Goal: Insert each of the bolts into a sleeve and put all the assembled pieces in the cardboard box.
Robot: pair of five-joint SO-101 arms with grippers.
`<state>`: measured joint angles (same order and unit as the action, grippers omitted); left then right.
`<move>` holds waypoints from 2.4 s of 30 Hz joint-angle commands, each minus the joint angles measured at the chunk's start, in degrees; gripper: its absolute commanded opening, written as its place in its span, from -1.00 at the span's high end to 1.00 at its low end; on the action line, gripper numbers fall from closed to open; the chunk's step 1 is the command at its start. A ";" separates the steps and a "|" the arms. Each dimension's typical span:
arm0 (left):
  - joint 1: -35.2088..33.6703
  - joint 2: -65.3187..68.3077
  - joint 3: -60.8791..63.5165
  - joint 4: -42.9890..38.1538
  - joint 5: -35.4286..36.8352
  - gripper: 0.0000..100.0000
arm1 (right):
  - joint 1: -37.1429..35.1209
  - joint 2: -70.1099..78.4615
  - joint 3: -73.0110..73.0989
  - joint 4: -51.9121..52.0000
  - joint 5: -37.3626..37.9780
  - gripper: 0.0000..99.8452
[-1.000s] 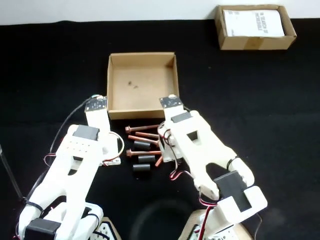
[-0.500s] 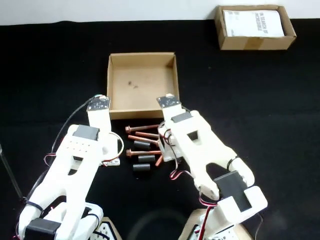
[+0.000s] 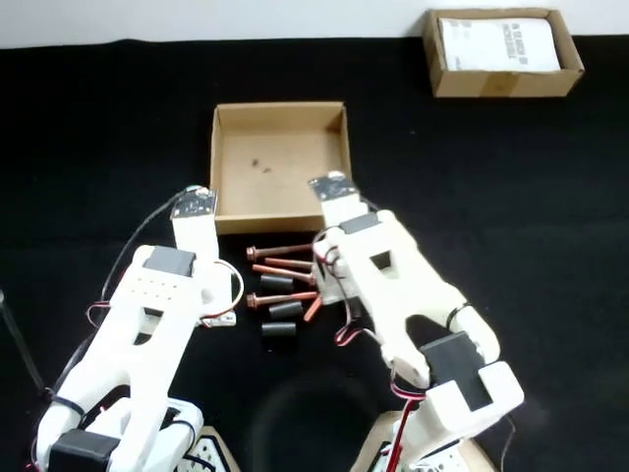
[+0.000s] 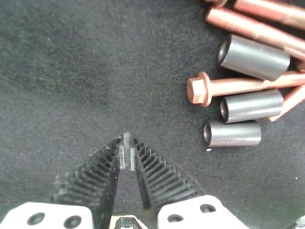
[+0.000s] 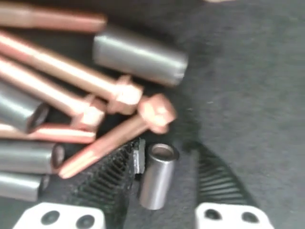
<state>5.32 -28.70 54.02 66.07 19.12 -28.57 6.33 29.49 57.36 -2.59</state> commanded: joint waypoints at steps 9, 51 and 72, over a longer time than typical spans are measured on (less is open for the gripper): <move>0.75 0.04 -0.13 -0.35 -0.35 0.98 | 0.48 -0.57 -7.96 9.01 0.26 0.99; 0.66 -0.04 3.91 -0.70 -0.44 0.98 | 4.26 0.04 -3.82 2.51 3.43 0.81; 0.92 -0.48 3.56 -0.70 -0.35 0.98 | 9.01 -3.47 -6.81 9.19 3.34 0.98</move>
<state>5.32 -28.70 58.24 65.98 19.03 -22.59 6.07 27.91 61.32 0.48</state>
